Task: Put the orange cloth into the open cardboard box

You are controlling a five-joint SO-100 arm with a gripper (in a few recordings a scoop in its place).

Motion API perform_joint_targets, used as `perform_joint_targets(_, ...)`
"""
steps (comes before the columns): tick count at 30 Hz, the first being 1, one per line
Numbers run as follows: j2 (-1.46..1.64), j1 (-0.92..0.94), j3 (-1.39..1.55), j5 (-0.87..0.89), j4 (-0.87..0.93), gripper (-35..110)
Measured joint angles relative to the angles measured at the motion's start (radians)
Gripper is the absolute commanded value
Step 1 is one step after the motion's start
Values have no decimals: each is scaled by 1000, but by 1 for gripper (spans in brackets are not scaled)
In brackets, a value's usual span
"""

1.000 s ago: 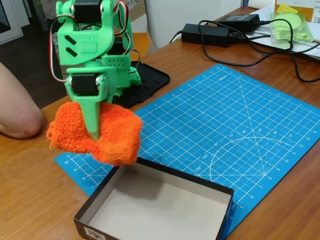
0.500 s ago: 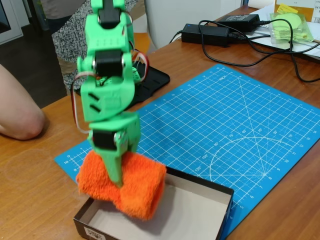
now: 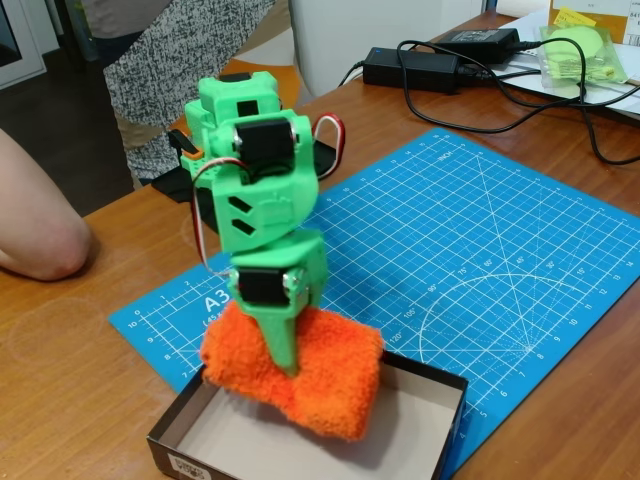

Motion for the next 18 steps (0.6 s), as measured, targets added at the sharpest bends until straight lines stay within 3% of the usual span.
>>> perform_joint_targets(13,-44,37,20,-25,-48,0)
perform_joint_targets(18,-89,34,-3,-61,-48,11)
